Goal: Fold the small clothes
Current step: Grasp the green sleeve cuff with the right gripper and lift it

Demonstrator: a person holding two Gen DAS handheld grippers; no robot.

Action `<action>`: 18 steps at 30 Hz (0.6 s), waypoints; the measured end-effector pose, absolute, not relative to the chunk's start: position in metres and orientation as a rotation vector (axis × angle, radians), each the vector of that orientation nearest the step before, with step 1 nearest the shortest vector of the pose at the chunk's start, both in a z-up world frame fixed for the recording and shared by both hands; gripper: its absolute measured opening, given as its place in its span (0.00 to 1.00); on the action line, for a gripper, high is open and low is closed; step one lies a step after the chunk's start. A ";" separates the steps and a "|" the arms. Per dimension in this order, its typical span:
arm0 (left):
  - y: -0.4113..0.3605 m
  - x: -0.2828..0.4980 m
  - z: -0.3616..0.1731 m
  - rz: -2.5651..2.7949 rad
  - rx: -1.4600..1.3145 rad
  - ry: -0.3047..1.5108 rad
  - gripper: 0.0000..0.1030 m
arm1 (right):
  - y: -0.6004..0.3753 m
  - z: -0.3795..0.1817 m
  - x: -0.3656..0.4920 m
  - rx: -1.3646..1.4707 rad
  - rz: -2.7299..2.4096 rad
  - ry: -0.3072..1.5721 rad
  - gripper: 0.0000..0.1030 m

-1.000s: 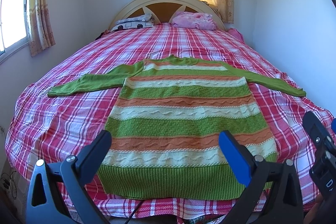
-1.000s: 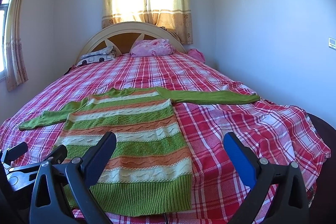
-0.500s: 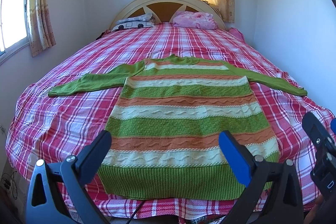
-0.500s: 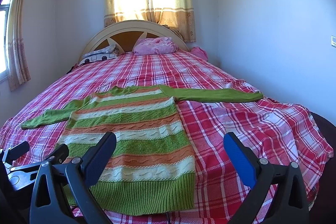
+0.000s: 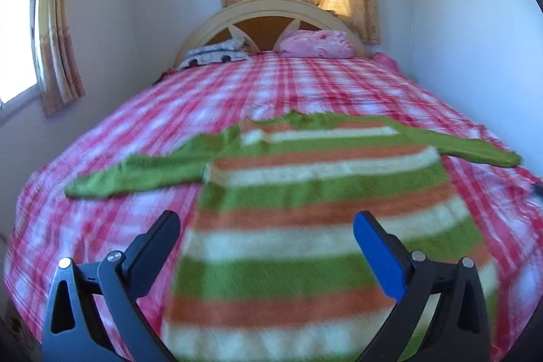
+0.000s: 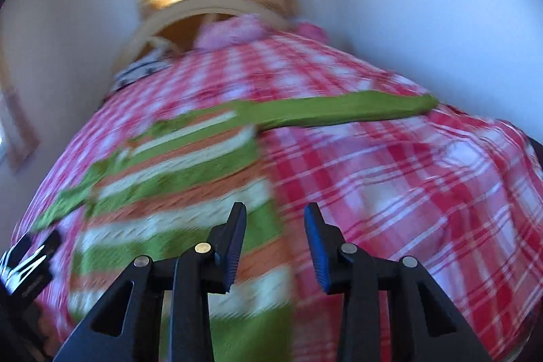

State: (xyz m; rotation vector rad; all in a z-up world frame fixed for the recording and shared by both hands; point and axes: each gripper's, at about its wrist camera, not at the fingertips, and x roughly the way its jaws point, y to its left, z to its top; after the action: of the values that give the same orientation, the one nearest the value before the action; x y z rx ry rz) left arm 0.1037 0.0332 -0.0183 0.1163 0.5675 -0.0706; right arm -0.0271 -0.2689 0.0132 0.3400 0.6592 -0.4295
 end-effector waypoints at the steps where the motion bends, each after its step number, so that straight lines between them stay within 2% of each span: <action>1: 0.035 0.114 -0.017 -0.059 0.121 0.565 1.00 | -0.290 0.016 -0.023 0.370 -0.460 0.652 0.43; 5: 0.045 0.156 -0.018 -0.029 0.116 0.570 1.00 | -0.402 0.025 -0.003 0.552 -0.548 0.633 0.49; 7: 0.046 0.177 -0.026 -0.016 0.113 0.591 1.00 | -0.452 0.022 0.010 0.617 -0.567 0.646 0.63; 9: 0.048 0.196 -0.038 -0.015 0.088 0.632 1.00 | -0.494 0.010 0.022 0.694 -0.595 0.679 0.66; 14: 0.051 0.224 -0.066 0.003 0.040 0.708 1.00 | -0.566 -0.017 0.040 0.819 -0.698 0.660 0.66; 18: 0.053 0.234 -0.084 0.015 0.019 0.728 1.00 | -0.588 -0.036 0.074 0.764 -0.740 0.725 0.44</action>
State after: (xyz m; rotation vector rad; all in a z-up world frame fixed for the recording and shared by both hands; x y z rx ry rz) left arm 0.2344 0.0528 -0.0842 0.0192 0.7282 0.0151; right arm 0.0743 -0.5877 -0.0361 0.7642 0.7250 -0.7396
